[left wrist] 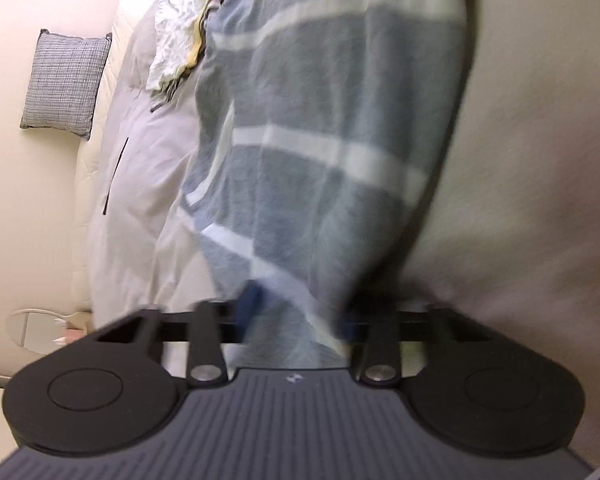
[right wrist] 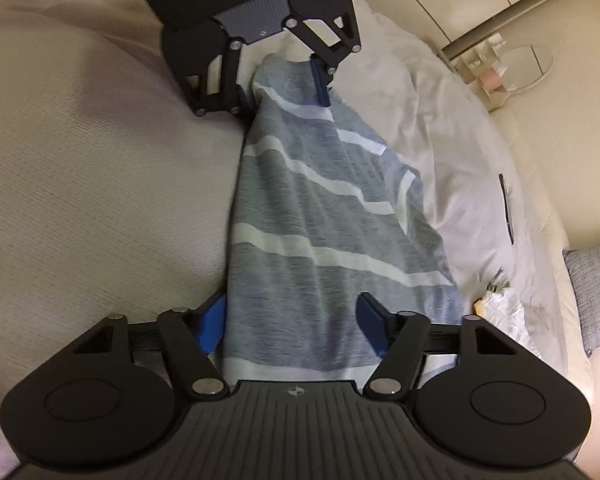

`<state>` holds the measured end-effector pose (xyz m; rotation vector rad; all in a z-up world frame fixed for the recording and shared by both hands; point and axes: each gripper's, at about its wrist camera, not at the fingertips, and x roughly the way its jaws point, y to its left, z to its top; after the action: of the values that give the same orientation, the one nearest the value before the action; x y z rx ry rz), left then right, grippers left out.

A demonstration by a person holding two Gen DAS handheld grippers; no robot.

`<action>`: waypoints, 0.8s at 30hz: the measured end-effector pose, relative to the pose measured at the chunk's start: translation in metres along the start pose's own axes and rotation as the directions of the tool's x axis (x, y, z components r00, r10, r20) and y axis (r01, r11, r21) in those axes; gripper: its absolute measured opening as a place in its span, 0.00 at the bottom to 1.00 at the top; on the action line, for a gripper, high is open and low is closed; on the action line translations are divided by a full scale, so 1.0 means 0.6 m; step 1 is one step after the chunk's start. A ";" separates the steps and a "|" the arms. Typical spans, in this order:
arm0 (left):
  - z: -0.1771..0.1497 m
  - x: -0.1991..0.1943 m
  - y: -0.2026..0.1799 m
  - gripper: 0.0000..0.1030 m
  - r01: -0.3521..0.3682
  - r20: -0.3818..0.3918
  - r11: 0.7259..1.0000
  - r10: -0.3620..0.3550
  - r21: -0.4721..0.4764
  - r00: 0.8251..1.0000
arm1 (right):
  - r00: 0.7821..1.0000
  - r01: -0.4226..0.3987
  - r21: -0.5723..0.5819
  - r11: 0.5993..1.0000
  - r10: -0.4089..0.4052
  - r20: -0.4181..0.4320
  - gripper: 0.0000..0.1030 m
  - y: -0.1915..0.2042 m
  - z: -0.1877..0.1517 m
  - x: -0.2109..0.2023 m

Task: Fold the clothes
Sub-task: 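Grasp the end of the folded T-shirt with both grippers, then lift the held end with both grippers and fold it over onto the shirt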

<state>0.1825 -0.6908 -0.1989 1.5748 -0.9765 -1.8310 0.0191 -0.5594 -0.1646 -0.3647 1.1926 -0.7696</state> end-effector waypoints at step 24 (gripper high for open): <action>0.100 -0.158 0.189 0.04 0.163 -0.041 0.957 -0.178 -0.240 0.983 | 0.994 -0.080 -0.002 0.997 0.080 0.075 0.03 -0.218 -0.033 -0.153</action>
<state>0.1337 -0.6738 -0.0482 1.5979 -0.5850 -1.9207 -0.0588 -0.5831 -0.0256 -0.3400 1.1294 -0.6816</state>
